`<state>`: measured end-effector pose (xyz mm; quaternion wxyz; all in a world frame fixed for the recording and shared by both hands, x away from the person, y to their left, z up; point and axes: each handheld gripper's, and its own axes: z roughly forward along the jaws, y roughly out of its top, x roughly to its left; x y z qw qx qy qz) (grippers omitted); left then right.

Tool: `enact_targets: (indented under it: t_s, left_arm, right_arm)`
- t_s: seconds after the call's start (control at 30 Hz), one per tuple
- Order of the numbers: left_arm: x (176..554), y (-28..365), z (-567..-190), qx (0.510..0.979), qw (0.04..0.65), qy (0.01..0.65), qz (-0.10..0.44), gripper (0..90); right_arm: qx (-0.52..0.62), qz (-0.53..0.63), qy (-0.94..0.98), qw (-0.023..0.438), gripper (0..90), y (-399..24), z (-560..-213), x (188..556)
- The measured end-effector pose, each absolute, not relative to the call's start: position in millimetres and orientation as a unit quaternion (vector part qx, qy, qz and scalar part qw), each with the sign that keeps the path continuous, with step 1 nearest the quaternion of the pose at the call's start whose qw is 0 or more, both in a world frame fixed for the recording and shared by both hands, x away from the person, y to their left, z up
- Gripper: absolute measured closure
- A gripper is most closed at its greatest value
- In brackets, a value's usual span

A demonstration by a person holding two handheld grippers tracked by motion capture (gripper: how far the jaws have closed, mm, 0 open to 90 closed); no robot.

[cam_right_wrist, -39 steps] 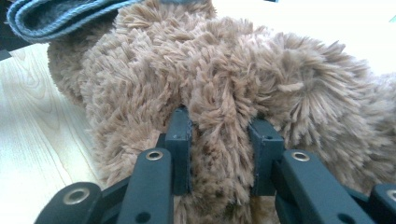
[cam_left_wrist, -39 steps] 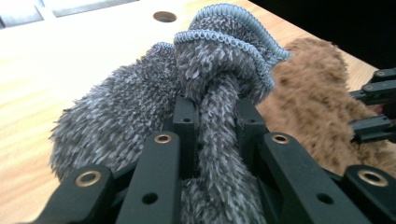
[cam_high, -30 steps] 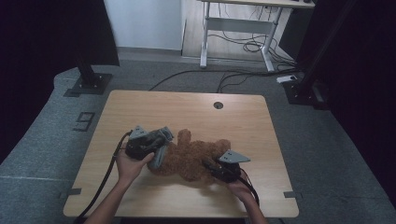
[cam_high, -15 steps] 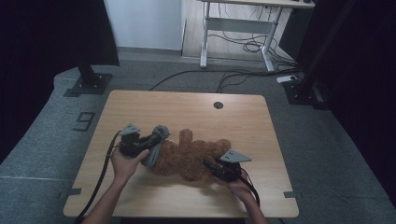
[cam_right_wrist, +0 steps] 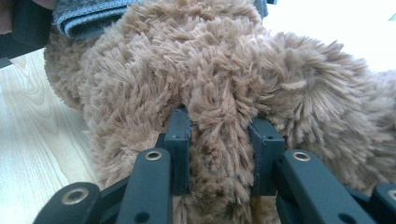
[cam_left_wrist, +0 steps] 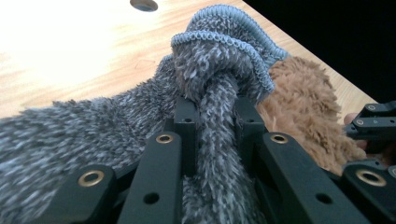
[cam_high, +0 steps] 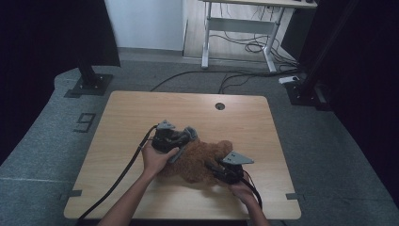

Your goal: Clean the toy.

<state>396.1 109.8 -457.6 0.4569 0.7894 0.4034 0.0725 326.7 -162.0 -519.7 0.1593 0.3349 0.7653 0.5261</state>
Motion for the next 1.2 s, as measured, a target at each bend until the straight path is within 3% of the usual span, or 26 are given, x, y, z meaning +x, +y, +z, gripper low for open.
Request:
enact_targets:
  t_s: [0.17, 0.4, 0.77, 0.9, 1.0, 1.07, 1.2]
  left_arm:
    - [381.9, 118.4, -468.1, 0.784, 0.468, 0.401, 0.071, 76.6]
    - [357.7, 125.6, -476.0, 0.778, 0.486, 0.386, 0.096, 76.9]
    - [337.0, 129.7, -479.6, 0.777, 0.501, 0.367, 0.100, 76.9]
    - [330.8, 131.1, -480.9, 0.777, 0.504, 0.362, 0.102, 76.9]
    - [328.6, 133.1, -482.0, 0.776, 0.508, 0.361, 0.099, 76.9]
    - [328.0, 134.5, -482.9, 0.775, 0.511, 0.360, 0.095, 76.9]
    - [327.0, 135.3, -484.1, 0.777, 0.511, 0.357, 0.089, 76.9]
  right_arm:
    - [0.328, 0.526, 0.768, 0.159, 57.9, -161.8, -516.4, 323.8]
    - [0.321, 0.537, 0.765, 0.152, 36.4, -165.0, -497.8, 314.9]
    - [0.322, 0.576, 0.724, 0.203, 29.8, -168.9, -429.9, 316.4]
    - [0.327, 0.553, 0.744, 0.182, 27.8, -154.0, -420.5, 341.1]
    - [0.347, 0.516, 0.768, 0.153, 25.6, -148.4, -431.7, 360.9]
    - [0.349, 0.503, 0.782, 0.120, 23.3, -148.3, -443.6, 361.7]
    - [0.340, 0.481, 0.802, 0.098, 15.7, -148.5, -466.9, 340.5]
